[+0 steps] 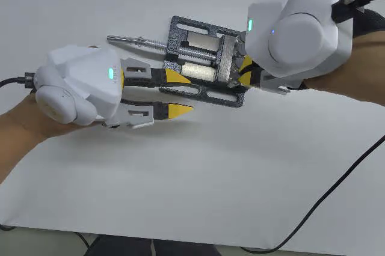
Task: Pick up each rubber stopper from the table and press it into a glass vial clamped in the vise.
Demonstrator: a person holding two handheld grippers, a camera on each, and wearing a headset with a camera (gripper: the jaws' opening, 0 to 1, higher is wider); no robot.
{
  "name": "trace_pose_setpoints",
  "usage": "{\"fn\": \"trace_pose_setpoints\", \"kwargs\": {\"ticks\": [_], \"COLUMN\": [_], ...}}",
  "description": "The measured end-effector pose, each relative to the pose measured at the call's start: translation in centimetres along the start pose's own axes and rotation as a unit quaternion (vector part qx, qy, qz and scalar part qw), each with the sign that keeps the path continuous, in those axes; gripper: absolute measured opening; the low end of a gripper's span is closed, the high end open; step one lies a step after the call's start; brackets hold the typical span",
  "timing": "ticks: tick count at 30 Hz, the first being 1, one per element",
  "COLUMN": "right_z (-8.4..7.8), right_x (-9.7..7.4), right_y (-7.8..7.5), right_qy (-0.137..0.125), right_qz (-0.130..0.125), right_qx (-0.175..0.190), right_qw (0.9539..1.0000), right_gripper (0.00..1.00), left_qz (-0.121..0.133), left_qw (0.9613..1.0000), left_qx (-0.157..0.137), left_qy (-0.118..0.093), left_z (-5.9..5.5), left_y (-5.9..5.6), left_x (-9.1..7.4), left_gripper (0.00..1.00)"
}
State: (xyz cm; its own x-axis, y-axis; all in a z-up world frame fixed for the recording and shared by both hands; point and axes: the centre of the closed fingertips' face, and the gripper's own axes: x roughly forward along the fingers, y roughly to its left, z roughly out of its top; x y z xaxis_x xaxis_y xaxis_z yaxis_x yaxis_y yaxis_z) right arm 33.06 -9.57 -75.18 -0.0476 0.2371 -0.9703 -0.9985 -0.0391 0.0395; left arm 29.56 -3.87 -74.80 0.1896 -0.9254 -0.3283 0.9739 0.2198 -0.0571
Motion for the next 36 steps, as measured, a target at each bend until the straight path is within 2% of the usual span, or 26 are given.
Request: {"fn": "trace_pose_setpoints", "kwargs": {"ticks": [9, 15, 20, 36], "right_z": [0.02, 0.01, 0.17, 0.10], "right_x": [0.10, 0.11, 0.16, 0.35], "right_y": [0.01, 0.00, -0.03, -0.06], "right_qy": [0.004, -0.005, 0.009, 0.011], "right_qz": [0.004, 0.008, 0.008, 0.007], "right_qx": [0.002, 0.007, 0.006, 0.015], "right_qw": [1.0000, 0.9999, 0.9999, 0.9998], "right_gripper": [0.04, 0.03, 0.03, 0.03], "left_qz": [0.000, 0.001, 0.001, 0.000], "left_qw": [1.0000, 1.0000, 1.0000, 1.0000], "left_qx": [0.000, 0.000, 0.001, 0.001], "left_qy": [0.001, 0.001, 0.000, 0.000], "left_z": [0.04, 0.11, 0.27, 0.20], "left_y": [0.10, 0.27, 0.34, 0.53], "left_x": [0.22, 0.25, 0.43, 0.51], "left_gripper": [0.19, 0.19, 0.19, 0.18]}}
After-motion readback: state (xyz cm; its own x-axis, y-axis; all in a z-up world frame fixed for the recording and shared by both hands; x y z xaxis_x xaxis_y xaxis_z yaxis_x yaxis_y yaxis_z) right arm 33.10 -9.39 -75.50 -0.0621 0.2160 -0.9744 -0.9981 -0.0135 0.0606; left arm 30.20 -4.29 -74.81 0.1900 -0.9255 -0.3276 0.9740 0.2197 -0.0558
